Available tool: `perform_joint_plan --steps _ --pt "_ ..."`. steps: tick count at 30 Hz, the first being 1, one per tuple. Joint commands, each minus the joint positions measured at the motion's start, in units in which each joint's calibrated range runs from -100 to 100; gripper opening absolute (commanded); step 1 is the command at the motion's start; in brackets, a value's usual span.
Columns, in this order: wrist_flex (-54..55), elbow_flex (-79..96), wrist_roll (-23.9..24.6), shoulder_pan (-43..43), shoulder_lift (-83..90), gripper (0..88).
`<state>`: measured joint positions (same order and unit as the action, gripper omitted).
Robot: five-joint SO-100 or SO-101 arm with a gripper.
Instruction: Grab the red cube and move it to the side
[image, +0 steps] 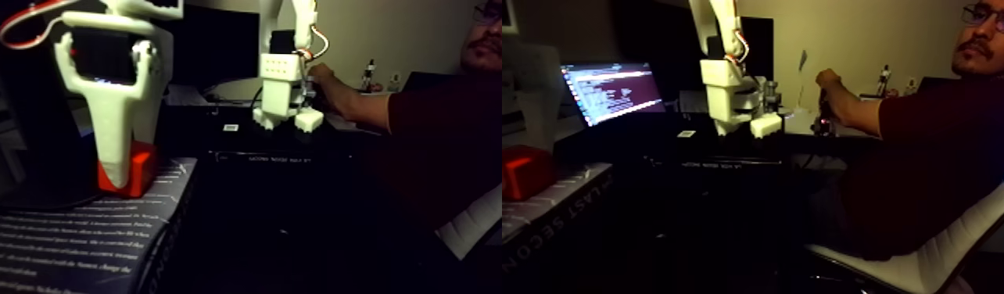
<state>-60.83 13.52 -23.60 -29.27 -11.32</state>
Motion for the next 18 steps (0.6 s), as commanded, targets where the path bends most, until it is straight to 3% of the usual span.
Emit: perform_joint_plan --steps 1,4,7,18 --pt "-0.74 -0.05 -1.03 0.29 0.31 20.4" --pt "-2.77 0.22 -2.76 0.37 0.98 33.8" --pt "-5.05 -0.41 -3.84 0.37 1.06 41.0" --pt "-11.97 0.04 -4.75 1.54 9.22 41.7"
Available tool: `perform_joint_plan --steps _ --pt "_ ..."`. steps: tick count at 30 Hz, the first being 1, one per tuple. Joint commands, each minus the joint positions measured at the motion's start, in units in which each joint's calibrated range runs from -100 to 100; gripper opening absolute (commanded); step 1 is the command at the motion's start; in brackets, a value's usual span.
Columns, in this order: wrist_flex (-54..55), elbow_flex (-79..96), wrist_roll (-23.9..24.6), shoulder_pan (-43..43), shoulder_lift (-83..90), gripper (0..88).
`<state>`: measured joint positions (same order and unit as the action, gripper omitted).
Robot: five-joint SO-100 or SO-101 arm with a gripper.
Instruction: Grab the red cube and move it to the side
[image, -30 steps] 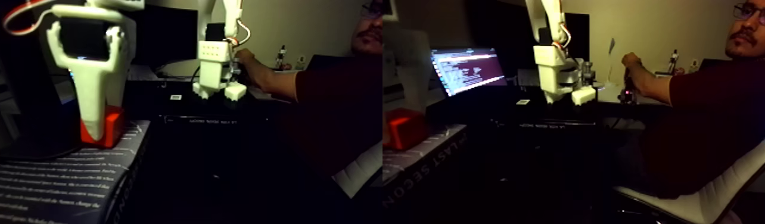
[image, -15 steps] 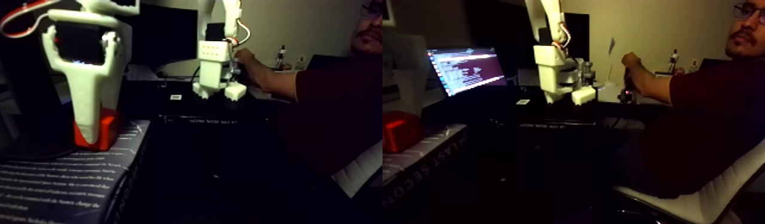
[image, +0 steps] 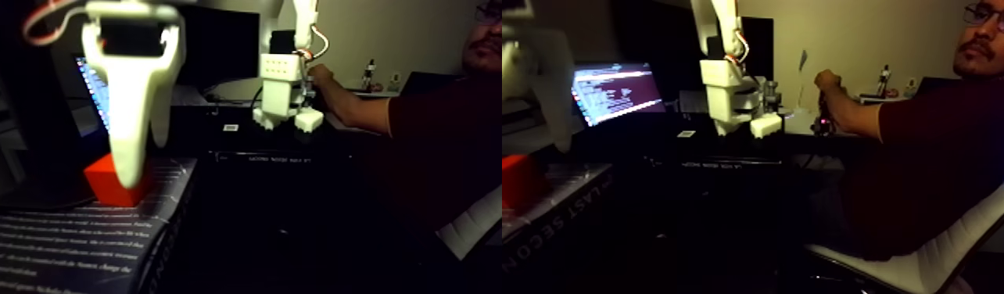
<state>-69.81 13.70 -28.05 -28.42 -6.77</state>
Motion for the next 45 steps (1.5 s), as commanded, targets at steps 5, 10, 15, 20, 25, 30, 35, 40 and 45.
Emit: perform_joint_plan --steps 5,10,15,20,25,30,35,40,45 --pt "-14.82 0.04 -3.37 4.85 12.82 41.7" --pt "-26.90 2.31 -5.91 13.93 22.40 41.7" --pt "-25.46 12.65 -4.72 23.75 34.08 37.5" --pt "-12.54 28.52 1.48 29.67 46.77 5.0" --pt "-3.33 44.66 11.84 36.16 60.97 2.4" --pt "1.48 56.46 22.20 39.07 76.02 0.6" --pt "2.58 66.16 30.24 38.41 90.05 0.6" --pt "2.41 72.60 34.72 37.91 101.31 0.6" --pt "3.25 78.13 34.83 36.08 106.10 0.6"
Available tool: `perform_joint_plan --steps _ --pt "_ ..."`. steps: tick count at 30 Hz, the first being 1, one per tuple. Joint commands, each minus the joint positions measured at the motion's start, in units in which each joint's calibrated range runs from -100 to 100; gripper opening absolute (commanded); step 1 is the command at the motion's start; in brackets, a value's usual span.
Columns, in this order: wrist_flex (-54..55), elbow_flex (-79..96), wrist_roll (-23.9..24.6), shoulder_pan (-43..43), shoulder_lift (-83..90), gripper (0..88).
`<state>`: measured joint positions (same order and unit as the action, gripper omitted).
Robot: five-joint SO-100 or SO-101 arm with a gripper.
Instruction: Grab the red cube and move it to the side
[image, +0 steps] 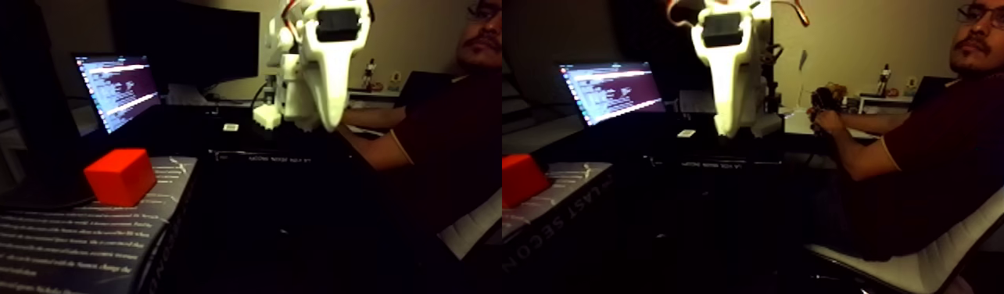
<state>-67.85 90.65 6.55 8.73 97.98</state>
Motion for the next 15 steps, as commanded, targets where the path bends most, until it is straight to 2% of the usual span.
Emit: perform_joint_plan --steps 1,15 --pt "1.63 1.46 0.22 -1.40 1.09 0.6" --pt "2.06 4.45 0.22 -1.65 1.26 0.6"
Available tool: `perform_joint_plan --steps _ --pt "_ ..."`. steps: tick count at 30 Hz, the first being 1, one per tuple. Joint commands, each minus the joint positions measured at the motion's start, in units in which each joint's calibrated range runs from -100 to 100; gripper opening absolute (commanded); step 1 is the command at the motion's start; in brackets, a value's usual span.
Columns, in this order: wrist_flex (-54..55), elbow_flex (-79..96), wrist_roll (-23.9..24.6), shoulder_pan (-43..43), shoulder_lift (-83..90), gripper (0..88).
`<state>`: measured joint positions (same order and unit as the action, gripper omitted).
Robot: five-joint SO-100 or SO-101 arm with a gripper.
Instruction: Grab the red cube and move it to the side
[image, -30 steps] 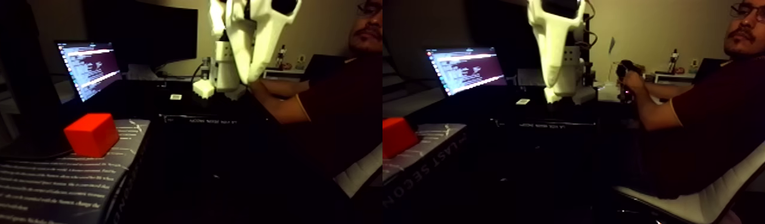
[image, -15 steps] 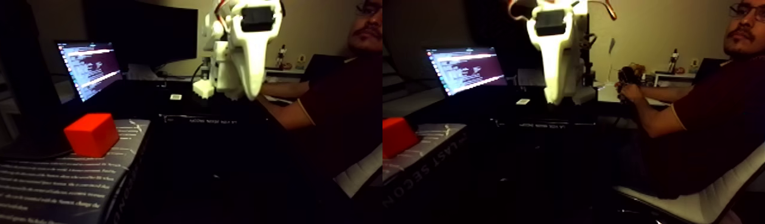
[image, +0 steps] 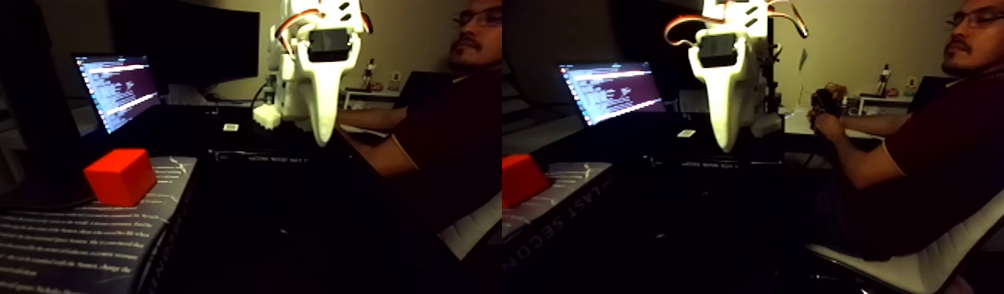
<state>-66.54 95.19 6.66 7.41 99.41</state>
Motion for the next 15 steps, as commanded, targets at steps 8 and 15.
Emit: perform_joint_plan --steps 8,15 --pt "0.75 -0.09 0.11 -0.17 -0.17 0.6" --pt "0.75 -0.09 0.11 -0.17 -0.17 0.6"
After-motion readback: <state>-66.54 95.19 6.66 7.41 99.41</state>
